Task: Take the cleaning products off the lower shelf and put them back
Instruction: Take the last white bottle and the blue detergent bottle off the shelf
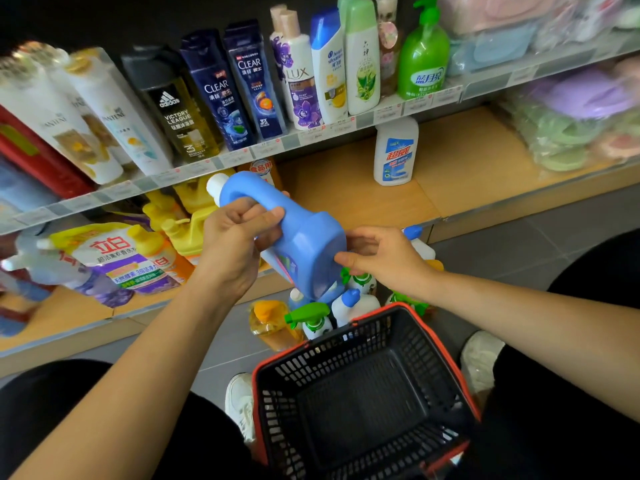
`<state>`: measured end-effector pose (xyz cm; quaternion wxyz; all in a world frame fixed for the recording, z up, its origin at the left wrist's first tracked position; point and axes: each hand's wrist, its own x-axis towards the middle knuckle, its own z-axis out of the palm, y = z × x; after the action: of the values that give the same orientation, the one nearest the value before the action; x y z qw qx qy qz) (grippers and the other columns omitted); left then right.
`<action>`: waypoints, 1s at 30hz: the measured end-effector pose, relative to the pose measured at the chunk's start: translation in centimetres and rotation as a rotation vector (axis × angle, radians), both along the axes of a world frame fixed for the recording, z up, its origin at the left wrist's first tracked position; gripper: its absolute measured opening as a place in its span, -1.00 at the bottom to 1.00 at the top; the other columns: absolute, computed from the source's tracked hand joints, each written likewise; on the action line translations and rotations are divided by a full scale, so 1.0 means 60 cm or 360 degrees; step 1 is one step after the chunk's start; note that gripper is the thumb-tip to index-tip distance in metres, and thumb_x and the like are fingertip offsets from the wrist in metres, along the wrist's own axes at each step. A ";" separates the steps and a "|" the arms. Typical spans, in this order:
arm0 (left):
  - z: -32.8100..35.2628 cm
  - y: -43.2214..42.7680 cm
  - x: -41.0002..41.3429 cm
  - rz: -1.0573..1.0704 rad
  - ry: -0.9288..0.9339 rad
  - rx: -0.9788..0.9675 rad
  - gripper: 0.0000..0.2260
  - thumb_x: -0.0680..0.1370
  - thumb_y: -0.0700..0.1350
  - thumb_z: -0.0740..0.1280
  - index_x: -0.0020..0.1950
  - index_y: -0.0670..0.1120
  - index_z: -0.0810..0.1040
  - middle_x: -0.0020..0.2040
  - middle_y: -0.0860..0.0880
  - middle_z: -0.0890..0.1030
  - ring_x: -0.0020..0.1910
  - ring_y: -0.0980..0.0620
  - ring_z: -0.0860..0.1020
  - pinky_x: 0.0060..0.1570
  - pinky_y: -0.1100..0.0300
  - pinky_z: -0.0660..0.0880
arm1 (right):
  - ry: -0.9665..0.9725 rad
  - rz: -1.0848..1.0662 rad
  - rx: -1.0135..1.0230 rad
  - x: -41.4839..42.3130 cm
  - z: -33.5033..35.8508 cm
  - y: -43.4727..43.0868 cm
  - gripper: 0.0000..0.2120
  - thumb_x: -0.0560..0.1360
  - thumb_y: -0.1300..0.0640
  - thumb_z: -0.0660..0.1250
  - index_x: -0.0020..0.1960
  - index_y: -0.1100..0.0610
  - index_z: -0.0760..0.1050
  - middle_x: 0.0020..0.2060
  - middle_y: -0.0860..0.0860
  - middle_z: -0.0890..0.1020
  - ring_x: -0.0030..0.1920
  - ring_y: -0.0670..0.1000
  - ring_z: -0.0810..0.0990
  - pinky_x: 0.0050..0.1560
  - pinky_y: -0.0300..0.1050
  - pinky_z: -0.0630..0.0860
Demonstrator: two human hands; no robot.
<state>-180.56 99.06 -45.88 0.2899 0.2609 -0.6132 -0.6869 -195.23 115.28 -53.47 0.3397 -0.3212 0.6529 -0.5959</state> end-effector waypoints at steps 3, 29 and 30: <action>-0.001 -0.013 0.003 0.0044 0.0034 0.0058 -0.66 0.54 -0.37 0.38 -0.33 -0.13 0.31 -0.41 -0.02 0.31 -0.37 0.12 0.45 -0.28 0.32 0.54 | -0.0421 0.0023 0.0244 0.012 -0.012 0.002 -0.71 0.59 0.19 0.34 0.26 0.31 0.53 0.08 0.22 0.65 0.08 0.20 0.66 0.06 -0.02 0.66; -0.052 -0.003 -0.012 -0.0048 -0.0129 -0.0020 -0.90 0.56 -0.37 0.35 -0.13 -0.24 0.57 -0.26 -0.05 0.65 -0.17 0.06 0.67 -0.09 0.22 0.60 | -0.1076 0.0535 0.0385 -0.038 0.069 0.024 -0.52 0.48 0.06 0.37 0.24 0.40 0.49 0.10 0.30 0.67 0.12 0.18 0.69 0.08 -0.02 0.65; -0.055 -0.003 -0.012 -0.0058 -0.0146 -0.0013 -0.93 0.56 -0.38 0.35 -0.08 -0.26 0.59 -0.22 -0.03 0.70 -0.14 0.05 0.68 -0.08 0.21 0.61 | -0.0933 0.0513 0.0386 -0.040 0.071 0.025 -0.60 0.50 0.08 0.37 0.19 0.36 0.54 0.04 0.26 0.70 0.05 0.14 0.71 -0.01 -0.08 0.67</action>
<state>-181.29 98.90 -49.19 0.2500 0.2799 -0.6332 -0.6769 -197.65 116.79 -49.20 0.6379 -0.1928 0.5347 -0.5196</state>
